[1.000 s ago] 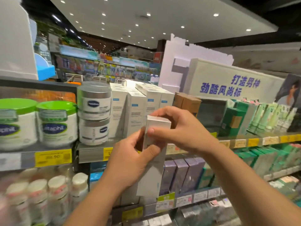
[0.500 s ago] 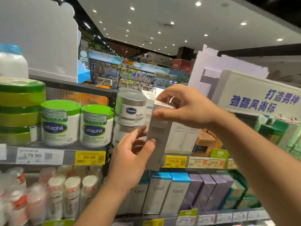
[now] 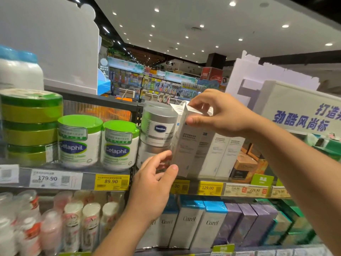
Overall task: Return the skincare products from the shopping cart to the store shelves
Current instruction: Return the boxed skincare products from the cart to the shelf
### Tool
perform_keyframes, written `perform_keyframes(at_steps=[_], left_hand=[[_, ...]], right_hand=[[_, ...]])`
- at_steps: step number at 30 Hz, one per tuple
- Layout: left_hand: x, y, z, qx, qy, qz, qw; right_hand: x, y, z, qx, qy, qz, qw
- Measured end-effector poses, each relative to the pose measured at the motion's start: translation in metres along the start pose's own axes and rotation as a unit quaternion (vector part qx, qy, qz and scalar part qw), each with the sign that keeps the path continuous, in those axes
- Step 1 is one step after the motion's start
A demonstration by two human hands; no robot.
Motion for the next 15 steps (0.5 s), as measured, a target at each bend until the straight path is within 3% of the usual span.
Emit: perform_keyframes(at_steps=[15], left_hand=[[-0.013,-0.001,-0.007,0.021,-0.019,-0.017,0.999]], right_hand=[[-0.026,-0.009,0.018,-0.024,0.093,-0.033,0.995]])
Point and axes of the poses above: each hand's wrist, its own y-axis away from the middle knuckle, its own x-axis out of the back of the hand, z = x × y, the point moved 7 cm from there along -y, towards the middle knuckle, and after that the axes turned 5 degrees about z, right-handed, at the moved point
